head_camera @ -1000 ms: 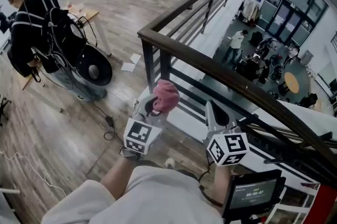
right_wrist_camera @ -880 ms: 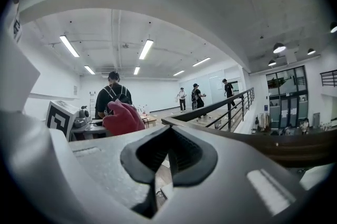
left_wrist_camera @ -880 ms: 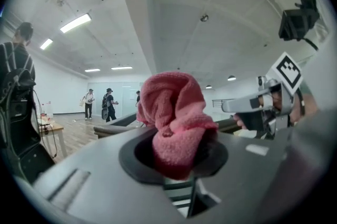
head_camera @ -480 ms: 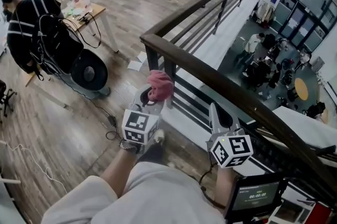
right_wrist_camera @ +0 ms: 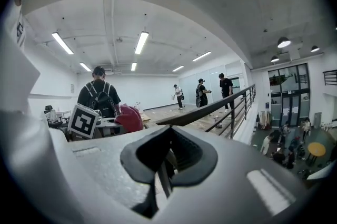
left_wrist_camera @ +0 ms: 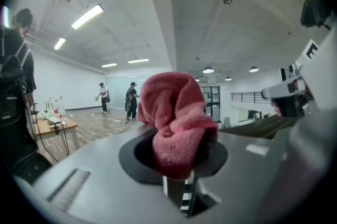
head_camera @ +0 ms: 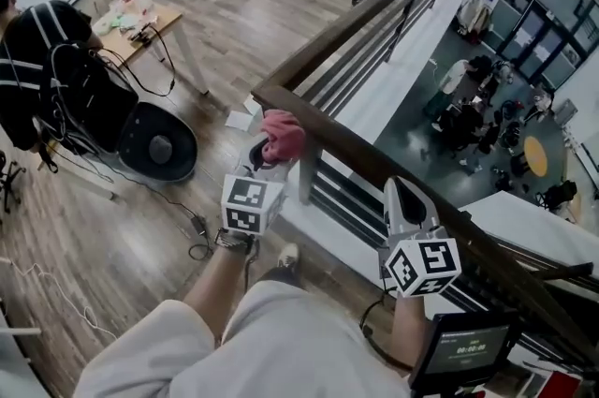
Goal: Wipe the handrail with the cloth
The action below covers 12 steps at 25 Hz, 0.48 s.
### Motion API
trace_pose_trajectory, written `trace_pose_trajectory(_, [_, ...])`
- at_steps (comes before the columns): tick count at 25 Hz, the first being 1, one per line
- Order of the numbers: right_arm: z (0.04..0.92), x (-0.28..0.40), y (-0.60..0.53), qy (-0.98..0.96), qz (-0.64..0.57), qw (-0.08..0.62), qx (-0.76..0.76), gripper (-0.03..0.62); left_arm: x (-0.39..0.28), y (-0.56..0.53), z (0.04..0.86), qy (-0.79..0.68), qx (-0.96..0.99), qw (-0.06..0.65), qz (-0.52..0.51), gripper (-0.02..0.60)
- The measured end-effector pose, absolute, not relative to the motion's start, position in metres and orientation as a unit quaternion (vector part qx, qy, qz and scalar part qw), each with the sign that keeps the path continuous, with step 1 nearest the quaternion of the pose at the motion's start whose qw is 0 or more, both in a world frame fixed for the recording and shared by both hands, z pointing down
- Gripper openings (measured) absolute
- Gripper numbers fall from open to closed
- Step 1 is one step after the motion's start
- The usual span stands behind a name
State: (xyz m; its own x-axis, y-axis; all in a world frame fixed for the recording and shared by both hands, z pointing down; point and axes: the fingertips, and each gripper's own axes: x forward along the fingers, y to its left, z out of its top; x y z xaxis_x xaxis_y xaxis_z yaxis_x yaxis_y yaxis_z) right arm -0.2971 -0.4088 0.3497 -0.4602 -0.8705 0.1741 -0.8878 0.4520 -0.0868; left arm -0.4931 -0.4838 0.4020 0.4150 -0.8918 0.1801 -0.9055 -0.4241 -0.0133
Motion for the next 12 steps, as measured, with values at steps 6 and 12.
trace_pose_trajectory(6, [0.353, -0.301, -0.442, -0.837, 0.096, 0.069, 0.534, 0.002, -0.518, -0.544, 0.407, -0.545, 0.832, 0.054, 0.085, 0.098])
trace_pose_trajectory(12, [0.363, -0.3, -0.463, -0.823, 0.11, 0.077, 0.552, 0.002, -0.531, -0.581, 0.425, -0.531, 0.837, 0.046, 0.126, 0.095])
